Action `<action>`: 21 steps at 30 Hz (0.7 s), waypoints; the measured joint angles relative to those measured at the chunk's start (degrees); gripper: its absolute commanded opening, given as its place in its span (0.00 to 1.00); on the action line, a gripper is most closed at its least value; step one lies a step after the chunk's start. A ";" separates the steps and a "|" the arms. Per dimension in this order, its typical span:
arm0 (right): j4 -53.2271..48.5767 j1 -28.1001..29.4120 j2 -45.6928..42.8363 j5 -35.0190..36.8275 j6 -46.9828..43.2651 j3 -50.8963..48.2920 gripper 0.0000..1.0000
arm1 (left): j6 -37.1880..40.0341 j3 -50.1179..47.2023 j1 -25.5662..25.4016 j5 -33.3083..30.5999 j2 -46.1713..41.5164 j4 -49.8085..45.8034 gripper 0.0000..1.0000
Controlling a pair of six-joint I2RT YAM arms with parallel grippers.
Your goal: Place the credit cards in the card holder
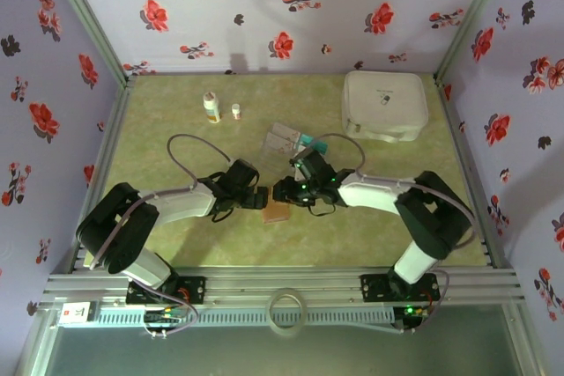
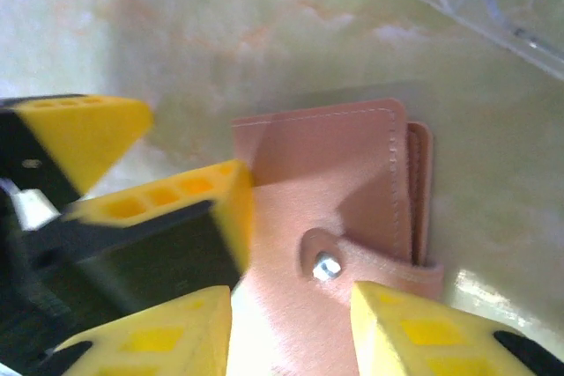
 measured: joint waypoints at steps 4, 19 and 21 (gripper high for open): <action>-3.19 -0.28 -9.51 2.14 -0.87 0.04 0.65 | 0.46 0.44 0.00 0.24 0.02 -0.63 1.00; -18.80 -2.58 -44.96 29.31 -8.17 -9.68 0.99 | 5.68 3.08 1.25 -6.01 -19.78 -4.09 1.00; -20.46 -2.71 -49.55 35.89 -8.17 -12.59 0.99 | 6.49 2.51 2.38 -8.17 -24.61 -2.54 1.00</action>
